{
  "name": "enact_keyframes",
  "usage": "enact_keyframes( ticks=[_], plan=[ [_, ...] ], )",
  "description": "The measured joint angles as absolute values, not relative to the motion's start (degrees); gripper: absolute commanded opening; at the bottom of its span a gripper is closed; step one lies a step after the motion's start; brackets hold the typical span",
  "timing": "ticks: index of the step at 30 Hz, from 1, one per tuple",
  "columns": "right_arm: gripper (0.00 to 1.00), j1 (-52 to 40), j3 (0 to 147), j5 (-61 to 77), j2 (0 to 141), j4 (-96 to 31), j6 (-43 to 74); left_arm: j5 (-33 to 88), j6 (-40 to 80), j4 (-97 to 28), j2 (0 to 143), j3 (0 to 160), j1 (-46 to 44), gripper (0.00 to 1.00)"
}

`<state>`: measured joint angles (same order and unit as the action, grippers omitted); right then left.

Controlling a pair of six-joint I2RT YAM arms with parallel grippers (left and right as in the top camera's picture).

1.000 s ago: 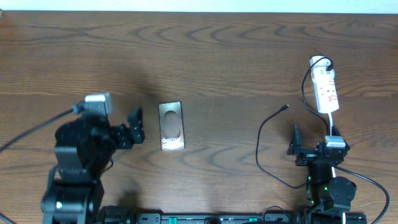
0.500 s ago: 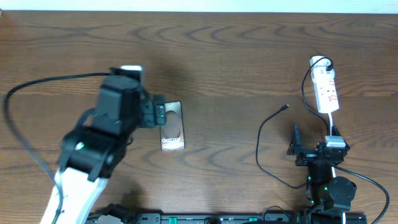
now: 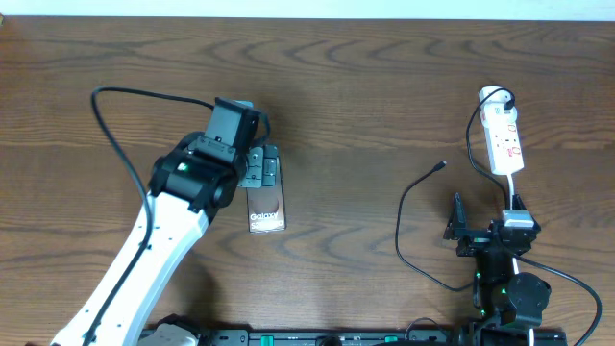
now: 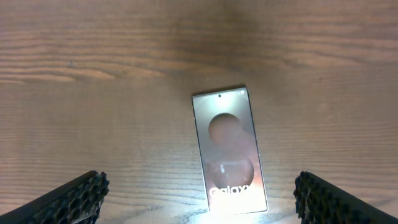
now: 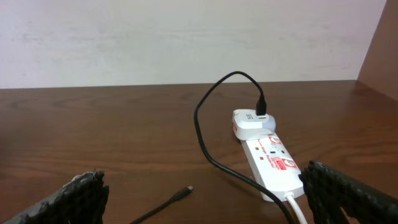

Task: Plug charger to phone and switch on socket
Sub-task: 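Move the left gripper over the silver phone and lower it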

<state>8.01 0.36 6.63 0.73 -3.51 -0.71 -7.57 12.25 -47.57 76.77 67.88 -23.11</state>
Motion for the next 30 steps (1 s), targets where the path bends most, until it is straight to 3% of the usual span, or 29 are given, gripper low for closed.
enact_keyframes(
  ticks=[30],
  plan=[
    [0.99,8.01,0.36,6.63,0.73,-3.51,-0.69,-1.39,22.85,-46.24,100.84,67.88,-23.16,0.98]
  ],
)
